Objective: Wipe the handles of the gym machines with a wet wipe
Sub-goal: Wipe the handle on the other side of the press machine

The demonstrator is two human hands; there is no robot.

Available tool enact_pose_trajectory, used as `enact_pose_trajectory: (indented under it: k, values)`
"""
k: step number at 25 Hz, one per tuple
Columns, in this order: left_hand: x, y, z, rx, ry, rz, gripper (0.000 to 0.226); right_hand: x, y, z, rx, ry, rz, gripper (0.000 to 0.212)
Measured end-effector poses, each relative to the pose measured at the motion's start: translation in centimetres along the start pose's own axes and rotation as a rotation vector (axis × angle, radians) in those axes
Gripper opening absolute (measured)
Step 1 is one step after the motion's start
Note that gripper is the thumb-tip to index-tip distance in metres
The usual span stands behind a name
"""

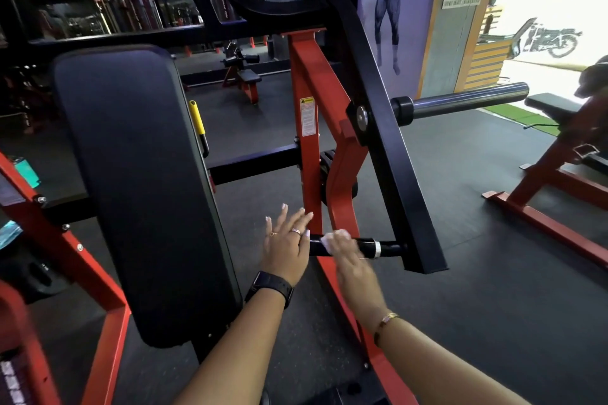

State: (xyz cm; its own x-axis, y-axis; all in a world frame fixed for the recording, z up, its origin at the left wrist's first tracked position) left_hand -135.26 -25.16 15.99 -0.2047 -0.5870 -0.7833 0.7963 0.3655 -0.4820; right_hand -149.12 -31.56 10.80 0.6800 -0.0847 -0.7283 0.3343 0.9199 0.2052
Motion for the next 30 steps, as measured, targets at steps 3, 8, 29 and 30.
enact_pose_trajectory:
  k: [3, 8, 29, 30]
  values:
    - [0.0, 0.0, -0.1, -0.005, -0.014, 0.121, 0.052, 1.2, 2.2, 0.4, -0.213, 0.052, 0.031, 0.071]
    - [0.2, 0.6, -0.2, 0.081, -0.005, 0.386, 0.057, -1.2, -3.8, -2.7, -0.286, 0.114, -0.054, 0.068]
    - [-1.4, -0.7, -0.9, 0.006, 0.219, 0.518, 0.102, -3.1, -7.1, 2.7, 0.246, 0.365, -0.056, 0.038]
    - [-1.4, -0.7, -0.8, 0.010, 0.230, 0.517, 0.102, -3.2, -7.5, 1.5, 0.285, 0.300, -0.101, 0.041]
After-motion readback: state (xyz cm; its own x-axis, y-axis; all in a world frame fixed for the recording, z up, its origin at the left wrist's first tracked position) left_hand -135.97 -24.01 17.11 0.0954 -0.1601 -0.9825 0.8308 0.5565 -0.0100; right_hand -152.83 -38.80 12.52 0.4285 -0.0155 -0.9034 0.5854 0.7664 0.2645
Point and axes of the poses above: each hand's wrist, its own z-axis towards the middle knuckle, its own x-axis out of the palm, y = z × x, the point moved 1 cm from there along z, towards the middle knuckle, and after that the axes turned 9 degrees about -x, right-handed, at the moved point
